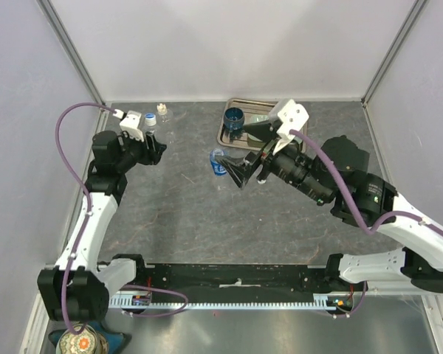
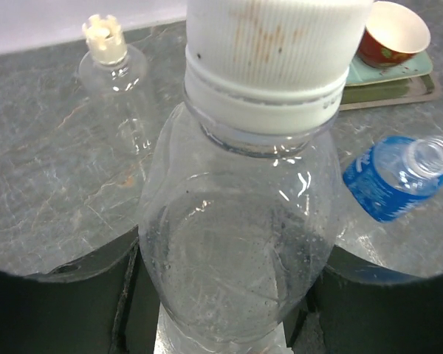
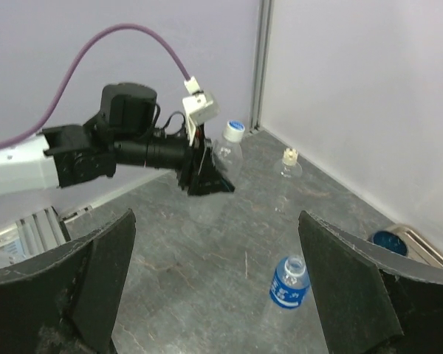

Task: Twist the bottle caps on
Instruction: Place the plastic bottle at the center of the board.

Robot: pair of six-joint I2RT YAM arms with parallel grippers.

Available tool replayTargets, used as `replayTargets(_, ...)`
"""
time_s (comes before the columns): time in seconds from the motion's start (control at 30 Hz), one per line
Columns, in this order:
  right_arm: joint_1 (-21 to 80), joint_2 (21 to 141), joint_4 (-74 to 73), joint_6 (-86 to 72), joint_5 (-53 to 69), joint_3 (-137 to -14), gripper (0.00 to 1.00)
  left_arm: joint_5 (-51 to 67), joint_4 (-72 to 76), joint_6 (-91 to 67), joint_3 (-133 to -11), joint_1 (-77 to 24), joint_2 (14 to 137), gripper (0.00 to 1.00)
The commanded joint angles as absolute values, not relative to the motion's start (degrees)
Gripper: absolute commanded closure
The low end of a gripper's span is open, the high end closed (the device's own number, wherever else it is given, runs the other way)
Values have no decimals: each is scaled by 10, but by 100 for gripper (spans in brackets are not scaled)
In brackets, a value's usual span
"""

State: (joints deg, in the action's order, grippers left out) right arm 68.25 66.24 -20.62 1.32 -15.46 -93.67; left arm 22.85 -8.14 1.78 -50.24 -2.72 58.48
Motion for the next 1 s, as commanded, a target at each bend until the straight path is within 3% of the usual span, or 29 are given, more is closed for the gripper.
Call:
replayTargets(0.0,680,657,-206,19,-189,-894,2,307,41,-23,-487,28,621,65)
replayTargets(0.2,667,655,-200,14,-191,-870,2,423,176,-70,-459,118,735,68)
replayTargets(0.33,649,666,-193,8,-182,-864,2,464,343,-106,-421,157,799,71)
replayTargets(0.6,611,689,-176,-13,-153,-853,2,448,472,-36,-375,161,869,74)
replayTargets(0.97,590,699,-158,-29,-132,-838,2,418,554,25,-295,137,842,76)
